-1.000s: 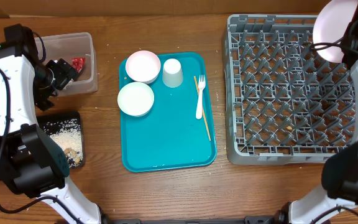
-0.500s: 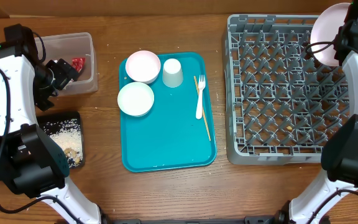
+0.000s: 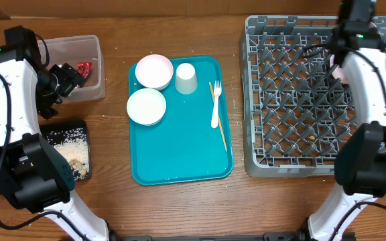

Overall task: Sort waste into correct bins and load items into the dishwasher rack
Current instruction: 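Lift the plate and stand it upright in the grey dish rack, then move the right gripper to the white cup and grasp it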

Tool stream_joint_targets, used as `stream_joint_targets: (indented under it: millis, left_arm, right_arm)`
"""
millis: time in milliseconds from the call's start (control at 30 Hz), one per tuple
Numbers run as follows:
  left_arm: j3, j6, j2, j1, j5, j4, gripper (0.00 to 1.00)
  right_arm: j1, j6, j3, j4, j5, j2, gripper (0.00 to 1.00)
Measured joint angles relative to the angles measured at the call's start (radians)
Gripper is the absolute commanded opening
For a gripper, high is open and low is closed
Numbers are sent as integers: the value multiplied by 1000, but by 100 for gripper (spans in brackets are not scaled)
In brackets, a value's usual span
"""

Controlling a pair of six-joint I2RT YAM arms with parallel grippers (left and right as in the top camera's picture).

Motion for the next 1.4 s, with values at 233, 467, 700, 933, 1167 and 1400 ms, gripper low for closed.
stream_joint_targets:
  millis: [233, 467, 700, 933, 1167, 1400]
  left_arm:
    - [0, 0, 0, 0, 0, 0, 100]
    - [0, 0, 0, 0, 0, 0, 100]
    - [0, 0, 0, 0, 0, 0, 100]
    - [0, 0, 0, 0, 0, 0, 100]
    - [0, 0, 0, 0, 0, 0, 100]
    - [0, 0, 0, 0, 0, 0, 100]
  right_arm:
    - [203, 98, 0, -152, -312, -70, 100]
    - [388, 132, -1, -128, -838, -95, 100]
    - [549, 160, 0, 38, -881, -13, 100]
    - [612, 166, -1, 129, -766, 146, 100]
    - [613, 171, -2, 211, -699, 209, 100]
    - [613, 188, -2, 249, -673, 276, 100]
